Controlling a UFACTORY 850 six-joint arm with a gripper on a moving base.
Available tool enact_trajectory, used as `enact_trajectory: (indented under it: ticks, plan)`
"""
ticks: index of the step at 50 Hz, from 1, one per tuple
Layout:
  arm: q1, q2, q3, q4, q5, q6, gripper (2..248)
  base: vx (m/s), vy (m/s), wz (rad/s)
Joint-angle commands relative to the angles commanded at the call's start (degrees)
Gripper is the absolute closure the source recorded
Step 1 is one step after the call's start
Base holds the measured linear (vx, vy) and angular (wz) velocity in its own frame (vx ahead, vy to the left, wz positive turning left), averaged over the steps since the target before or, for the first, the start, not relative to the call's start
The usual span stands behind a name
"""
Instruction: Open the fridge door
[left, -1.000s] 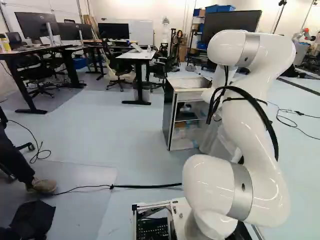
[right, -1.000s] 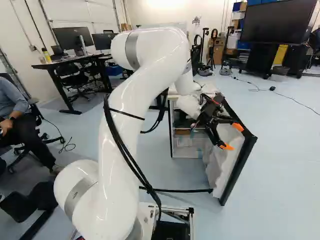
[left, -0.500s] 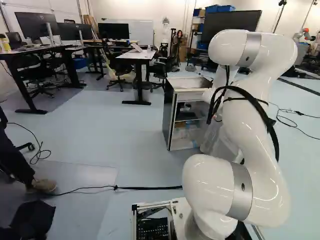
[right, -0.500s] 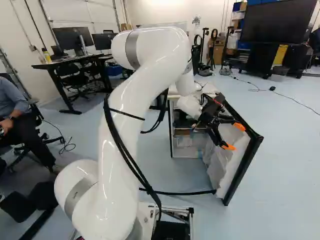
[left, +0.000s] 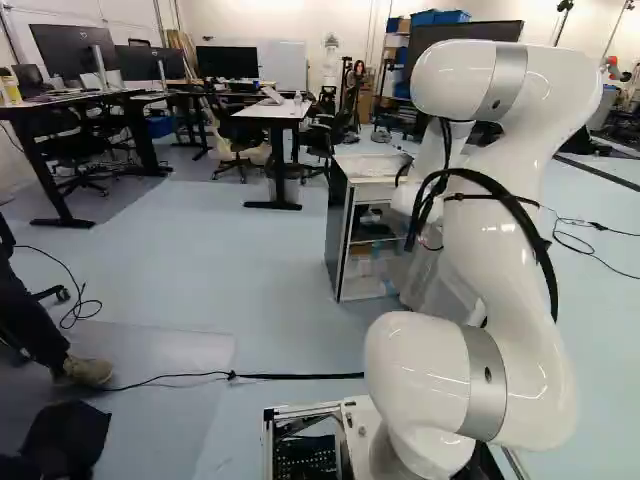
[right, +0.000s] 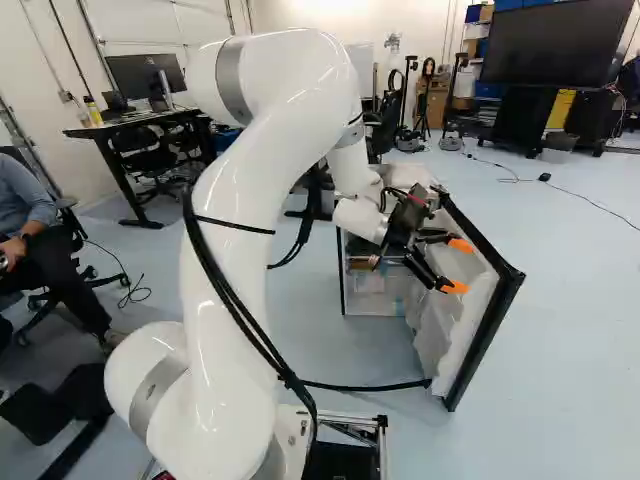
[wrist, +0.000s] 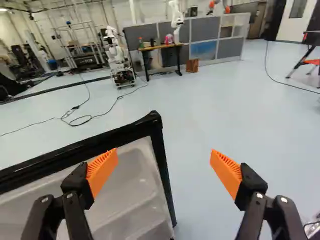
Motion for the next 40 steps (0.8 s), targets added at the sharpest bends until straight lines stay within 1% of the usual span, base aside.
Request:
enact_trajectory:
  ticks: [19, 40]
  plan:
    - [3.3, 4.5, 7.6, -9.7, -0.8, 0.0, 3, 0.0, 0.0, 0.0]
    - [7.1, 9.7, 15.6, -20.5, -3.0, 0.0, 3, 0.0, 0.0, 0.0]
